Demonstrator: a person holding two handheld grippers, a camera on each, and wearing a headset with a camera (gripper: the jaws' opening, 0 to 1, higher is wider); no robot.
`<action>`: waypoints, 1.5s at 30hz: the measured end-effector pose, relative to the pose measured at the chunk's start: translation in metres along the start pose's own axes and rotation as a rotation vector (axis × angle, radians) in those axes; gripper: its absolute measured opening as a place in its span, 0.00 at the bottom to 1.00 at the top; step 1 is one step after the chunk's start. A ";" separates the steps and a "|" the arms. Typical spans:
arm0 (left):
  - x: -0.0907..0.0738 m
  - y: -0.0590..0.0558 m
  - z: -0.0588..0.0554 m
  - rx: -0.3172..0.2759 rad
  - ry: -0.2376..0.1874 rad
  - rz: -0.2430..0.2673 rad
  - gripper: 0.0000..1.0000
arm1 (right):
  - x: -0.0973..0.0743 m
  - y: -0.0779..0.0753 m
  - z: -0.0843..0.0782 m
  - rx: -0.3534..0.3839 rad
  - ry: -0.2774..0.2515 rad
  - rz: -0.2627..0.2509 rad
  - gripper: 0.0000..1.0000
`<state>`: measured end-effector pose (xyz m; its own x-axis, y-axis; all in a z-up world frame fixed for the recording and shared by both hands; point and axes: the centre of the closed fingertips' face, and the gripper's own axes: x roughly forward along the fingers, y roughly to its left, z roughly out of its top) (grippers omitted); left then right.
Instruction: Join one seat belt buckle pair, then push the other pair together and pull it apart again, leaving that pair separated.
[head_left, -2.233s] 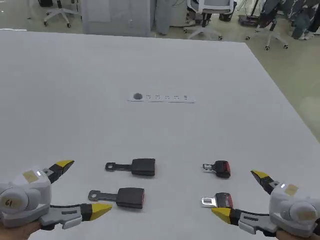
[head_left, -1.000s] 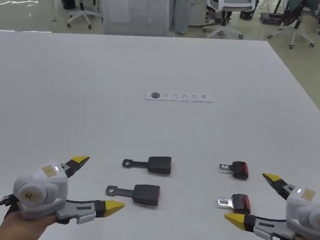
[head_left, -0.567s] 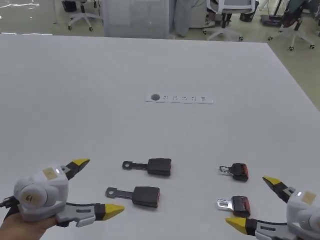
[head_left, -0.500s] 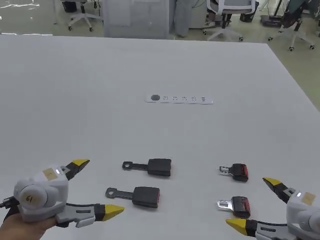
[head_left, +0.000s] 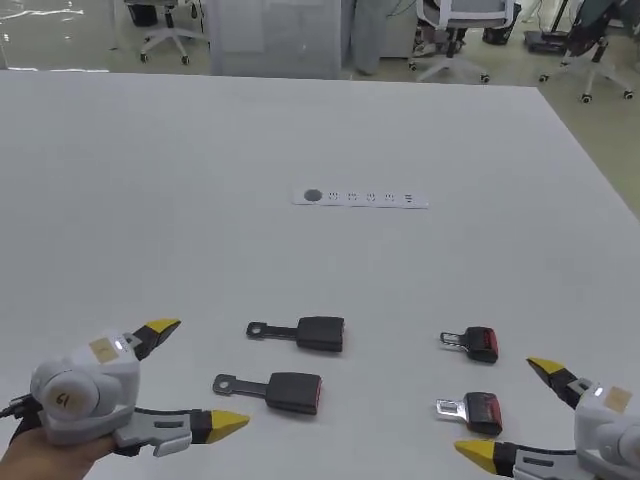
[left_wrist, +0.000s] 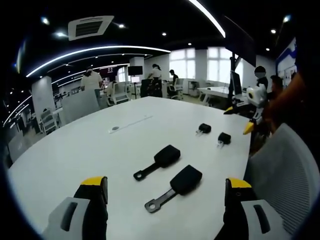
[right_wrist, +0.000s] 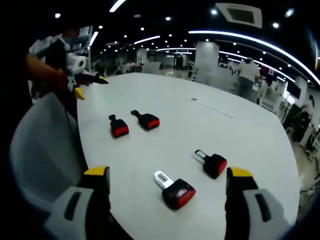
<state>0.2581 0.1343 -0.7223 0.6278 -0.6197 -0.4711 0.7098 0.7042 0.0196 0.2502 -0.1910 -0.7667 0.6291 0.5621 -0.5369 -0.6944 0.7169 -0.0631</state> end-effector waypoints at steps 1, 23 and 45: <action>0.000 0.000 0.000 0.001 0.000 0.000 1.00 | 0.000 0.000 0.000 0.000 0.000 0.000 0.98; 0.002 -0.003 -0.001 0.013 0.005 -0.011 1.00 | 0.000 0.000 -0.005 -0.013 0.018 0.030 0.97; 0.005 -0.006 -0.004 0.039 0.025 -0.034 0.99 | 0.001 0.002 -0.012 -0.067 0.065 0.082 0.93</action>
<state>0.2558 0.1282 -0.7284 0.5952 -0.6335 -0.4943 0.7426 0.6687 0.0372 0.2446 -0.1939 -0.7776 0.5463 0.5883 -0.5962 -0.7658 0.6392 -0.0711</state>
